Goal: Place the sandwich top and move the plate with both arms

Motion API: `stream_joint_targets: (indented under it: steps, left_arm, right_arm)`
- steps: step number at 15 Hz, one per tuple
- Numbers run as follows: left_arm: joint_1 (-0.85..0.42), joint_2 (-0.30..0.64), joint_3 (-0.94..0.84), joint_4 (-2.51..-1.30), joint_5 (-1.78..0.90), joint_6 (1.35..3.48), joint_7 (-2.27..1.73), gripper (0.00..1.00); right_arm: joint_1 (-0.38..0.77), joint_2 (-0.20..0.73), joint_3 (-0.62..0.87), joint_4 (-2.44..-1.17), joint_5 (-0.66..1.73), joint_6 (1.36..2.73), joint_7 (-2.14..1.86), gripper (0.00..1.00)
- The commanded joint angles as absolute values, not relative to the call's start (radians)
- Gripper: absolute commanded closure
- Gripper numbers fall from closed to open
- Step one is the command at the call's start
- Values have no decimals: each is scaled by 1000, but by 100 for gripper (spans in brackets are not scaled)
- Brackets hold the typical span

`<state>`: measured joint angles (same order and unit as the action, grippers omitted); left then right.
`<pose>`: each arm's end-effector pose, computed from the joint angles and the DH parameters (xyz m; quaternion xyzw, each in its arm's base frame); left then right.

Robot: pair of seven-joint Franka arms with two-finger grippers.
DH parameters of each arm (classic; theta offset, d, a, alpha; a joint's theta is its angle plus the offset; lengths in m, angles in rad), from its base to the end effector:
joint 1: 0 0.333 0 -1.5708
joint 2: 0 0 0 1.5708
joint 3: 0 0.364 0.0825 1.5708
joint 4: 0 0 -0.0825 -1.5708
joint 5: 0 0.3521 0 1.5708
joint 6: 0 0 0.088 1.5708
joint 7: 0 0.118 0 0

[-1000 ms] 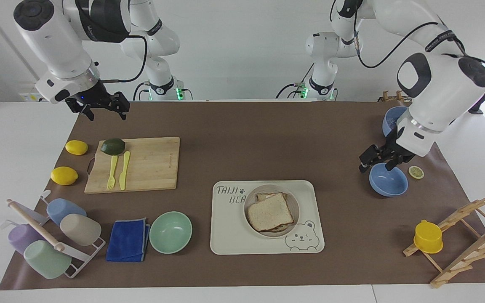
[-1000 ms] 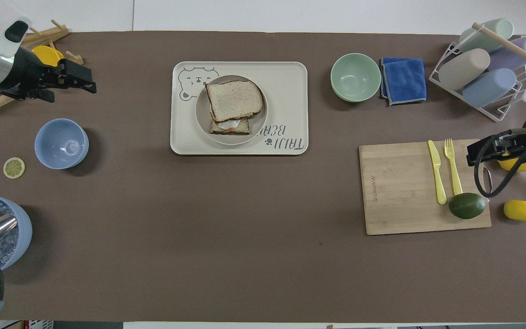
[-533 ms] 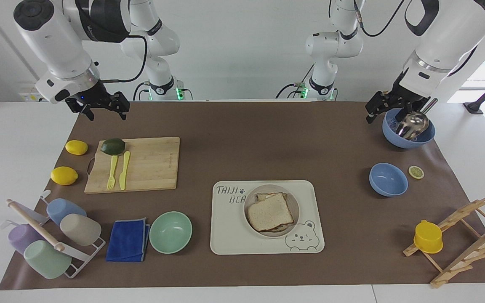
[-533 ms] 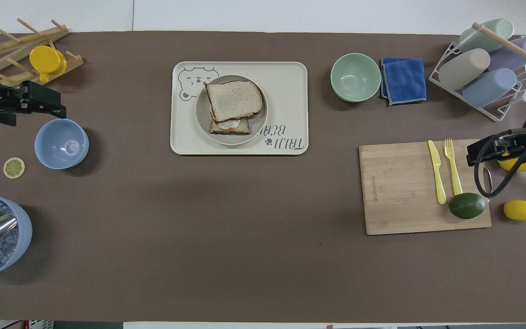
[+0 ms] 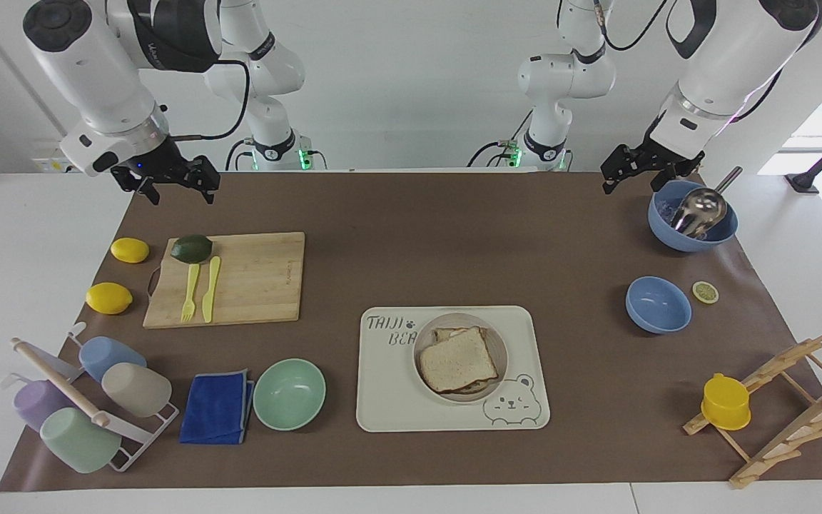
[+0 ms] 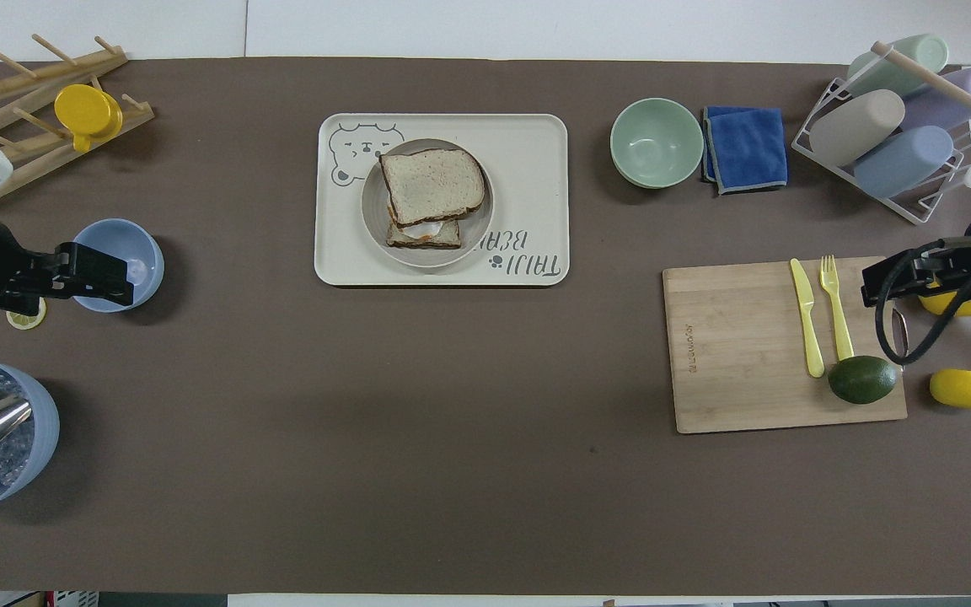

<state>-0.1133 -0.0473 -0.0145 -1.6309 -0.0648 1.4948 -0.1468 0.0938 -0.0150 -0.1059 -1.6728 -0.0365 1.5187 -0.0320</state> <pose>0.4904 -0.0713 0.6534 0.9985 0.0085 -0.0483 0.0257 0.5057 -0.0110 0.6208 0.9974 0.0103 -0.0699 0.0159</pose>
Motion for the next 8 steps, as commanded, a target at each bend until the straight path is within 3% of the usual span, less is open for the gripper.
stream_joint_targets:
  steps: [1,8]
  left_arm:
    - [-72,-12,-43,-1536,-52,1431,-152,0]
    - [-75,-26,-51,-1580,-52,1448,-147,0]
  right_arm:
    - [89,-26,-106,-1680,-46,1509,-54,0]
    - [89,-26,-106,-1680,-46,1509,-54,0]
